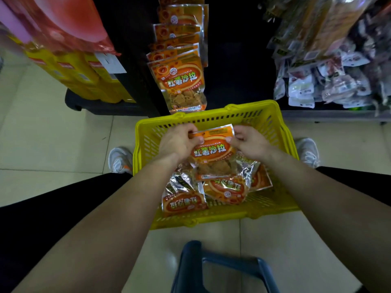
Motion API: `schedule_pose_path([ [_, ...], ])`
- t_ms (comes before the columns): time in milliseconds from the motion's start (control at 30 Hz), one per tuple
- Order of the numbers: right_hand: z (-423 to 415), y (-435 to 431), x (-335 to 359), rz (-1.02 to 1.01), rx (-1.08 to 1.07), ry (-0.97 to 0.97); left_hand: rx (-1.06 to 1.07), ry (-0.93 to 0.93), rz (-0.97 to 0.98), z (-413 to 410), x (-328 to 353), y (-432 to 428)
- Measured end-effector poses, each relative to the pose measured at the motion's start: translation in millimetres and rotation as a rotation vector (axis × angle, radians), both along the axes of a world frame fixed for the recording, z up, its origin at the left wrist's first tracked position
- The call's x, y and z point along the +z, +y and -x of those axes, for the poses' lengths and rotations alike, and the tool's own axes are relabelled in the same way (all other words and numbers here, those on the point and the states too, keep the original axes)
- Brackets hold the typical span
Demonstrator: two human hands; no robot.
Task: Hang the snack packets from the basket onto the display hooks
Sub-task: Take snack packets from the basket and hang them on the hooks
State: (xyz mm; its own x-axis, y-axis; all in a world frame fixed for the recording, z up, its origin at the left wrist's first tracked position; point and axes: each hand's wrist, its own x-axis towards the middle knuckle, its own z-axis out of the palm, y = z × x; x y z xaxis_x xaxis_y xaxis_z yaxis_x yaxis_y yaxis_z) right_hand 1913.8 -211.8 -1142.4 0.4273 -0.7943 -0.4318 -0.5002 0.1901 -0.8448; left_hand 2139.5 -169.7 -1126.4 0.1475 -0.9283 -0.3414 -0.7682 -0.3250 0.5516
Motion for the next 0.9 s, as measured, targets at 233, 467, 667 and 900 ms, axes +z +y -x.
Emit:
schedule_pose_path([
  [233,54.2,26.4,-61.2,-0.014,0.113,0.537,0.007,-0.292,0.032,-26.7,-1.6,1.9],
  [467,54.8,51.3,-88.4,-0.036,0.269,0.592,0.035,-0.273,0.015,-32.0,-11.1,6.8],
  [667,29.8,54.4,-71.4,0.055,0.329,0.476,0.035,-0.158,0.012,-24.7,-14.9,6.6],
  [900,9.7,55.0,-46.4,0.245,0.334,0.368,0.034,-0.106,0.001,-20.3,-19.4,9.3],
])
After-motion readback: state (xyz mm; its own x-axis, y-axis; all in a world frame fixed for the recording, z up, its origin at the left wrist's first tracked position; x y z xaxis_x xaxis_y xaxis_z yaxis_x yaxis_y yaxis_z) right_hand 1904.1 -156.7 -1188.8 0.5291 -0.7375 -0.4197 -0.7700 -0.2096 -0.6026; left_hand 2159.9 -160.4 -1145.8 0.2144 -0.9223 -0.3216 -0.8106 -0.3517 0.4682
